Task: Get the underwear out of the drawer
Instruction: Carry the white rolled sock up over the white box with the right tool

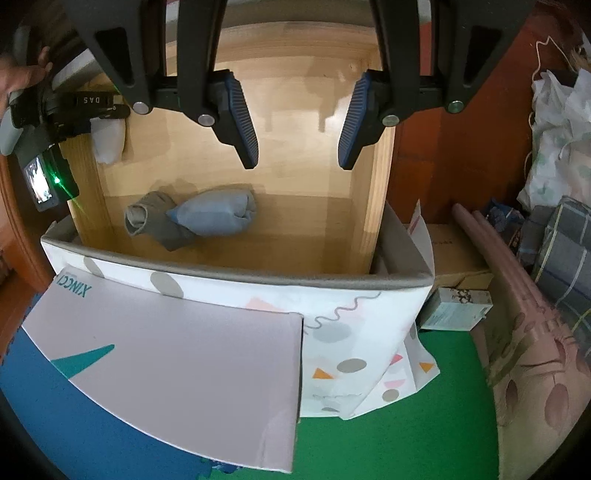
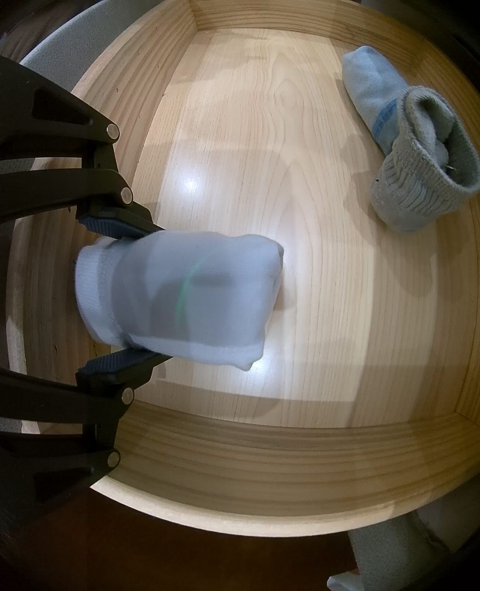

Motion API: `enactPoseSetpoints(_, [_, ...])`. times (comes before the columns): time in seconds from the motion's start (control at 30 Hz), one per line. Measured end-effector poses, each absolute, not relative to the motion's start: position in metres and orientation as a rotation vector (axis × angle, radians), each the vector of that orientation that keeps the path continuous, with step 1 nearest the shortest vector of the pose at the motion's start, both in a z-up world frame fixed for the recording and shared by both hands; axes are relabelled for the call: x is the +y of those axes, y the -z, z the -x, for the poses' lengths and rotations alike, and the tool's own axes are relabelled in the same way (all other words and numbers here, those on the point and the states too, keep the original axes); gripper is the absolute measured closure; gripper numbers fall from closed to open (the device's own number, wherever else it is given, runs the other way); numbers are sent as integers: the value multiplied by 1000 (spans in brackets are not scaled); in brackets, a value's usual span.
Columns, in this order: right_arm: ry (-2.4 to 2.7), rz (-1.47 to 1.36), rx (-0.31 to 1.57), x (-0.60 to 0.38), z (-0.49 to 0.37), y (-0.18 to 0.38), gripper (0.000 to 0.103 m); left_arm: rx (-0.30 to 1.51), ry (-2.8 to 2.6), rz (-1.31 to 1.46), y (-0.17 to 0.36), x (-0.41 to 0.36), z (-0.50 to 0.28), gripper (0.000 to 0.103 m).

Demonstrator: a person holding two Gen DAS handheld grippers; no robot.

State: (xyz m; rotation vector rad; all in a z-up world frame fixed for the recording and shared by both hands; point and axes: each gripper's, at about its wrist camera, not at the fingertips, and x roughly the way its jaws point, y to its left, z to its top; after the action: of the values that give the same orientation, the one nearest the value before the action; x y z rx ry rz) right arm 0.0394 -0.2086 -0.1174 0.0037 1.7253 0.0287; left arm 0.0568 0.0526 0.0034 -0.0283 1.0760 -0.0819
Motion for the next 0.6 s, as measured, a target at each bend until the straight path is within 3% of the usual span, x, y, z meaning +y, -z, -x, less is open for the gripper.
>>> enactPoseSetpoints(0.6, [-38, 17, 1624, -200, -31, 97, 59, 1073, -23, 51, -4, 67, -53, 57])
